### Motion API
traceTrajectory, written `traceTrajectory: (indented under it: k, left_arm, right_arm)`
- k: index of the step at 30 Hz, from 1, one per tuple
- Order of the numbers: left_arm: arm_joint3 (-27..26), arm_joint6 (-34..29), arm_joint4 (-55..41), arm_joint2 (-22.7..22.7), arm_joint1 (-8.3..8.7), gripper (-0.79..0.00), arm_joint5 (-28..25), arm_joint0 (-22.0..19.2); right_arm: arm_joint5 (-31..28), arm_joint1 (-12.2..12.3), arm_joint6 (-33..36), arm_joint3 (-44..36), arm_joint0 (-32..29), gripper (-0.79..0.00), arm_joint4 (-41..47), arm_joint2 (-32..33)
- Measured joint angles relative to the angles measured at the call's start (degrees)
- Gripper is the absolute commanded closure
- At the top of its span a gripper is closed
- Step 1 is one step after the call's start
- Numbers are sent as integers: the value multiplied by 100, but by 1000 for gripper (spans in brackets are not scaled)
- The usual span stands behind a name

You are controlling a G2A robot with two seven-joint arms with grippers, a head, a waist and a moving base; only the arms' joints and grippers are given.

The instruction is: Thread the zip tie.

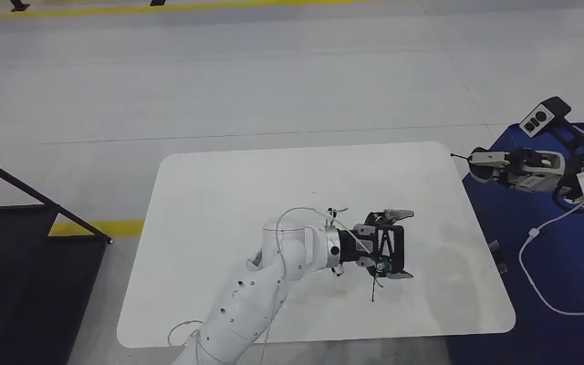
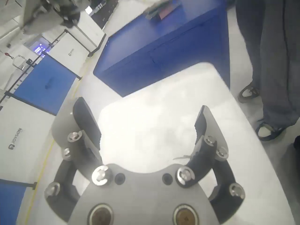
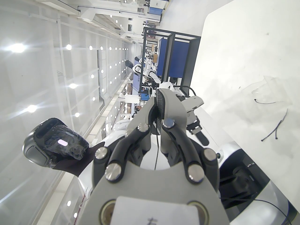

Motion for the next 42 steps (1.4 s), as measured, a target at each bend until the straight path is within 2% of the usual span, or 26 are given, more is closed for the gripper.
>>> traceTrajectory:
  k: [4,7,8,10,14,17,20,21,26,30,31,33,35,38,42]
  left_arm:
    - [3,3,412,-1,1,-785,10,5]
    - [347,-84,-53,-58,-51,-785,-196,132]
    - [525,-336,-548,-62,-94,-785,-347,122]
    - [613,-927,-1437,-61,-171,-785,-330,146]
    - [346,-2333,-3575,101,-315,-785,459,470]
    - [-18,-3786,-5116,204,-339,-785,1276,730]
    - [-314,-4940,-6164,320,-333,-785,1542,809]
    - [-317,-5103,-6312,324,-331,-785,1530,807]
    - [-299,-4825,-6028,318,-332,-785,1511,802]
    - [-261,-4880,-6016,356,-333,-785,1600,833]
    - [-257,-4973,-5923,410,-340,-785,1766,849]
    - [-437,-5312,-5389,684,-398,-785,2581,889]
    - [-717,-5621,-4862,1134,-485,-785,3799,1000]
    - [-934,-5937,-4545,1652,-575,-785,5212,955]
    - [-1066,-6077,-3532,2069,-628,-785,6282,918]
  right_arm:
    - [0,0,0,0,0,0,0,0]
    - [0,0,0,0,0,0,0,0]
    - [0,0,0,0,0,0,0,0]
    - [0,0,0,0,0,0,0,0]
    - [0,0,0,0,0,0,0,0]
    - [0,0,0,0,0,0,0,0]
    - [0,0,0,0,0,0,0,0]
    - [0,0,0,0,0,0,0,0]
    - [0,0,0,0,0,0,0,0]
    - [0,0,0,0,0,0,0,0]
    - [0,0,0,0,0,0,0,0]
    - [0,0,0,0,0,0,0,0]
    - [0,0,0,0,0,0,0,0]
    - [0,0,0,0,0,0,0,0]
    - [0,0,0,0,0,0,0,0]
